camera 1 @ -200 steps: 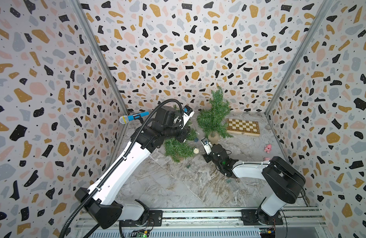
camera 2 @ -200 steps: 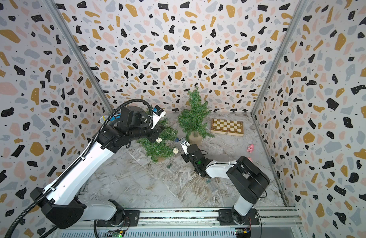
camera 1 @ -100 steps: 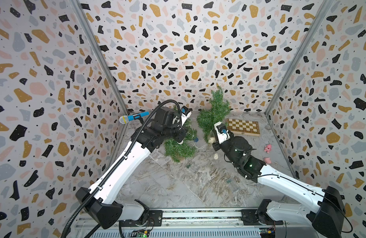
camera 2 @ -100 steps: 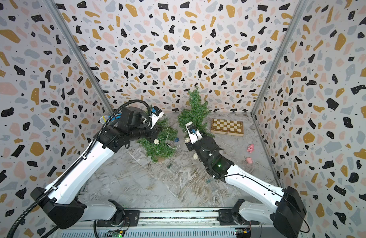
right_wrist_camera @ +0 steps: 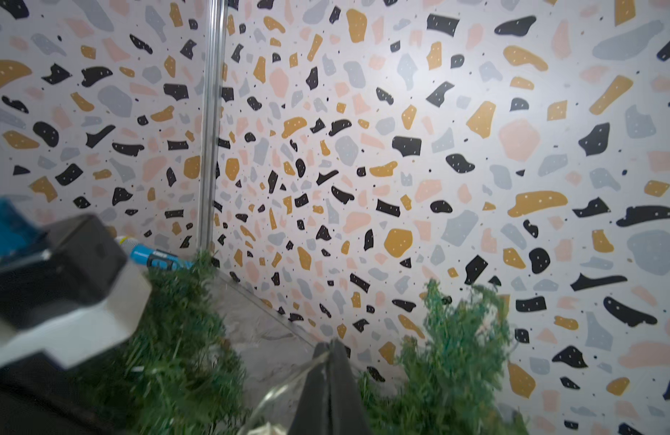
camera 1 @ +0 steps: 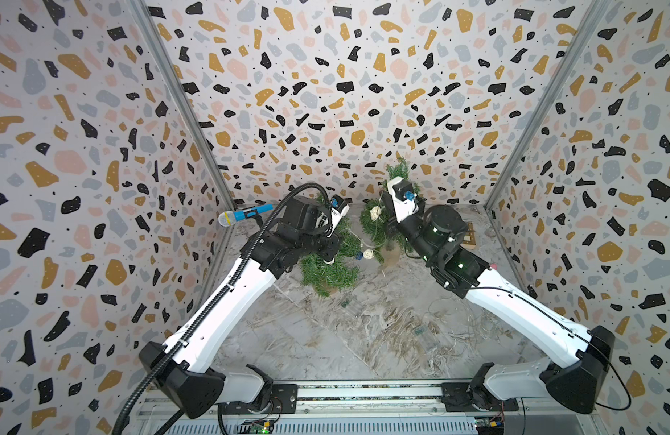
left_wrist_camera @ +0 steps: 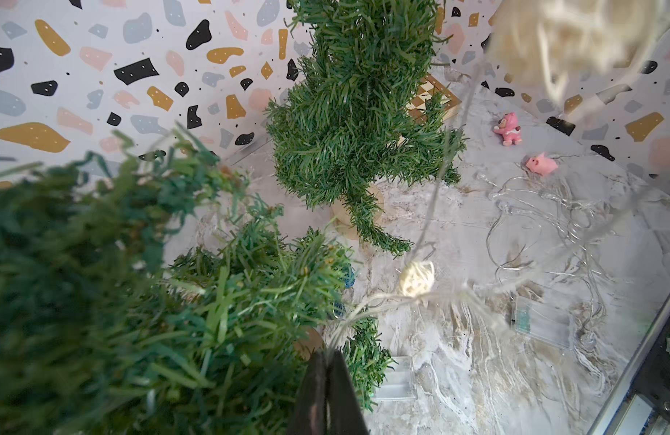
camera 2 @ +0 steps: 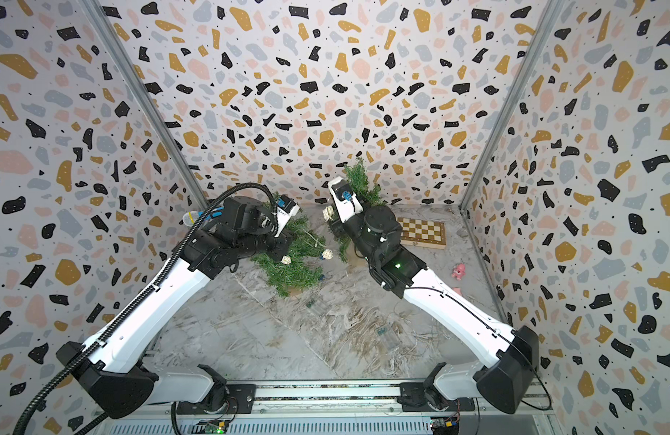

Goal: Wrap string light around the christmas tree
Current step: Wrap the light string around the Christmas tree.

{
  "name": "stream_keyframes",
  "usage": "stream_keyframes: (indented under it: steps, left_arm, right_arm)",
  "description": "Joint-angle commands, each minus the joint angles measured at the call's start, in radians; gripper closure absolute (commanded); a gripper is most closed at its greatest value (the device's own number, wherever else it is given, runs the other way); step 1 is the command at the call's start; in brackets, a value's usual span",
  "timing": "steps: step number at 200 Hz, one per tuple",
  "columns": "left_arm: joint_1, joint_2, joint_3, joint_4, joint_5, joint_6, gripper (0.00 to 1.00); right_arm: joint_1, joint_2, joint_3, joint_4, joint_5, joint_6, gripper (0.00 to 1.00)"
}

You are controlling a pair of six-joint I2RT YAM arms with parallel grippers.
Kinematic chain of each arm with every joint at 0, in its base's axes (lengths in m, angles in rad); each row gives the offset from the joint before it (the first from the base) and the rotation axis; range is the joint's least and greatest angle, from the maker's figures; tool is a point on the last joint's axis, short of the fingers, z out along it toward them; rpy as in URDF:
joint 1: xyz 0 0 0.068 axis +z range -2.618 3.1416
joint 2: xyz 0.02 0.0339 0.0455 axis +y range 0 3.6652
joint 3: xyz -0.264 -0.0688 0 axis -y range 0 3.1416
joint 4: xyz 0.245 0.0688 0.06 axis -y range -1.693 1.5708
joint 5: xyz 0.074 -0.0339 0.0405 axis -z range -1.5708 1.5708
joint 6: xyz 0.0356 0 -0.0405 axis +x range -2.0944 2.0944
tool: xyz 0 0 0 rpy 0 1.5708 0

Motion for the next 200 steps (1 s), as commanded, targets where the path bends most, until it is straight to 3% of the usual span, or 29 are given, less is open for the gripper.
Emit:
stream_keyframes:
  steps: [1,65,76,105,132,162,200]
  left_arm:
    - [0.003,-0.011,0.007,0.012,-0.005,-0.022,1.00]
    - [0.003,-0.051,-0.056,0.035,0.165,-0.090,0.97]
    - [0.003,-0.063,-0.080,0.047,0.180,-0.096,0.91]
    - [0.008,-0.076,-0.047,0.000,0.102,-0.068,0.55]
    - [0.053,-0.110,0.002,-0.020,0.116,-0.061,0.42]
    - [0.123,-0.138,0.032,0.000,0.138,-0.086,0.39]
    - [0.192,-0.152,0.034,0.029,0.086,-0.122,0.39]
  right_arm:
    - [-0.031,0.063,0.107,0.009,-0.068,-0.004,1.00]
    - [-0.197,0.353,0.488,0.003,-0.211,0.083,1.00]
    - [-0.218,0.412,0.556,-0.007,-0.254,0.095,1.00]
    - [-0.249,0.553,0.726,-0.079,-0.353,0.145,1.00]
    - [-0.246,0.593,0.792,-0.066,-0.417,0.171,1.00]
    - [-0.233,0.617,0.868,-0.085,-0.447,0.217,1.00]
    - [-0.184,0.615,0.921,-0.066,-0.441,0.202,1.00]
